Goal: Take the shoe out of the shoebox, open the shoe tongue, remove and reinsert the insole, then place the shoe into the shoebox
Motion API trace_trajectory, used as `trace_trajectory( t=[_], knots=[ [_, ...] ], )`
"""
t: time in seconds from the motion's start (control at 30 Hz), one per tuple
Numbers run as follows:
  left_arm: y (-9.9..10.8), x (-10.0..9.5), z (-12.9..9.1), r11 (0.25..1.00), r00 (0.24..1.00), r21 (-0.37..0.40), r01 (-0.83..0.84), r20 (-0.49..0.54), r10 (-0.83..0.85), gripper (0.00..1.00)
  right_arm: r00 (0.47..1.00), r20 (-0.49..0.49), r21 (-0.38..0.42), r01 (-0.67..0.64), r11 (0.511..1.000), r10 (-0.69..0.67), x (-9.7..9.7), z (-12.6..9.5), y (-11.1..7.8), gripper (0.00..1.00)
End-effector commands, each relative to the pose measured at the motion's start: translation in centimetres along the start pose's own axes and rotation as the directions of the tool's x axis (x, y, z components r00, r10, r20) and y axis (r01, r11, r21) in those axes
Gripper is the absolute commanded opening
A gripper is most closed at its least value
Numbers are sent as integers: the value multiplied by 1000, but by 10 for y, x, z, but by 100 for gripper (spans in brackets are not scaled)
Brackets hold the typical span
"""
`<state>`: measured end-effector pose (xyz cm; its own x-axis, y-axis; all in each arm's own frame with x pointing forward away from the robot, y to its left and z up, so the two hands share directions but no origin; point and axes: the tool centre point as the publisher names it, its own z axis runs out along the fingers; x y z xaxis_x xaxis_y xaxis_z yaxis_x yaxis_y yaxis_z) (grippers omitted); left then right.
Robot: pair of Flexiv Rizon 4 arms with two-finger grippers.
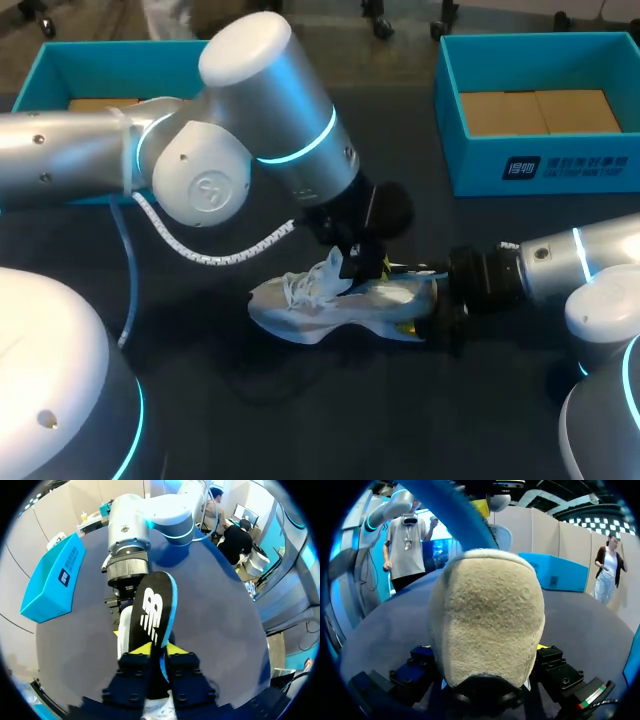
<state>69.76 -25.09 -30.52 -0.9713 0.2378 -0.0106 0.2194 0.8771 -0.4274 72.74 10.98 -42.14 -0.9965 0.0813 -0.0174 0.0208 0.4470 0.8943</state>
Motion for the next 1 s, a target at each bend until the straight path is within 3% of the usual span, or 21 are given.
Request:
trace_trajectory(
  t=[0.03, 0.07, 0.17, 0.47, 1.0],
  knots=[
    [-3, 0, 10, 1000, 1000, -2, -1, -4, 1, 36, 1000, 1, 2, 0, 1000, 0, 0, 1, -1, 0],
    [-4, 2, 10, 1000, 1000, -2, -2, -5, 2, 42, 1000, 1, 2, 0, 1000, 0, 0, 1, -1, 0],
    [-4, 4, 7, 1000, 1000, 7, -1, 20, 1, 47, 1000, 1, 2, 0, 1000, 0, 0, 1, -1, 0],
    [-5, 11, 5, 999, 992, -19, -38, 120, 40, 55, 1000, 1, 2, 0, 1000, 0, 0, 1, -1, 0],
    [-5, 12, 21, 997, 971, -31, -66, 230, 72, 51, 1000, 1, 2, 0, 1000, 0, 0, 1, -1, 0]
  ],
)
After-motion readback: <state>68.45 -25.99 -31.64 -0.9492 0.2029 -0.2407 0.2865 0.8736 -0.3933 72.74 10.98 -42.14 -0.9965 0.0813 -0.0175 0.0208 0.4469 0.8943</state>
